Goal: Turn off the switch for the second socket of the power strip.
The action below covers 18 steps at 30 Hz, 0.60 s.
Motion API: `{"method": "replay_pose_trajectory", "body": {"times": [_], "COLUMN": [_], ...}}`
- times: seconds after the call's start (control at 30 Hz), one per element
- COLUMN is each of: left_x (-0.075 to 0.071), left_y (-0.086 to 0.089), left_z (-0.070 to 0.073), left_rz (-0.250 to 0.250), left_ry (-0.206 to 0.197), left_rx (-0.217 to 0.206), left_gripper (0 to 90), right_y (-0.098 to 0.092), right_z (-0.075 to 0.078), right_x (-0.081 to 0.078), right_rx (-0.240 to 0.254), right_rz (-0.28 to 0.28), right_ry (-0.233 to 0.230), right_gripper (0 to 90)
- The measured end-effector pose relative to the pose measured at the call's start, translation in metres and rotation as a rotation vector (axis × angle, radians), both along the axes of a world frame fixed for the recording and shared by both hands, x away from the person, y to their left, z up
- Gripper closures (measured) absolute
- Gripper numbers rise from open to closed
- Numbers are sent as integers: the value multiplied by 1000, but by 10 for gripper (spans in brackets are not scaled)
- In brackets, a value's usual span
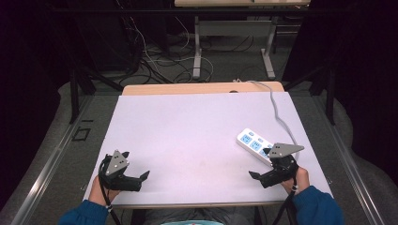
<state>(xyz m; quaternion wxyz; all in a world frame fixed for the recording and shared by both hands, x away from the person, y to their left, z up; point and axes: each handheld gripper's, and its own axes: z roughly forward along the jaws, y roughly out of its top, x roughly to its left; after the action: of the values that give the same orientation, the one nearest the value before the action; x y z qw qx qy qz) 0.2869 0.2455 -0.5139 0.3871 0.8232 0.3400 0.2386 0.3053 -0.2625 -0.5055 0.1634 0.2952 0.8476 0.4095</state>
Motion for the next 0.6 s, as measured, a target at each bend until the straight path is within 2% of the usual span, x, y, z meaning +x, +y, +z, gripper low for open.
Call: {"method": "replay_pose_trajectory", "body": {"times": [0.3,0.37,0.43,0.6], "left_x": [0,0,0,1], "left_y": [0,0,0,-2], "left_z": [1,0,0,-1], "left_rz": [-6,-3,-5,0], "left_ry": [-3,-2,-2,-2], "left_rx": [5,2,5,12], "left_gripper": [2,2,2,2], "right_y": [1,2,2,1], "right_z": [4,5,7,12], "right_x": [1,1,2,4], "right_rx": [-4,-8,-9,-7], "right_rz": [0,-20,-9,-21], "right_ry": [-17,-20,-35,-28], "right_gripper": [0,0,0,0]}}
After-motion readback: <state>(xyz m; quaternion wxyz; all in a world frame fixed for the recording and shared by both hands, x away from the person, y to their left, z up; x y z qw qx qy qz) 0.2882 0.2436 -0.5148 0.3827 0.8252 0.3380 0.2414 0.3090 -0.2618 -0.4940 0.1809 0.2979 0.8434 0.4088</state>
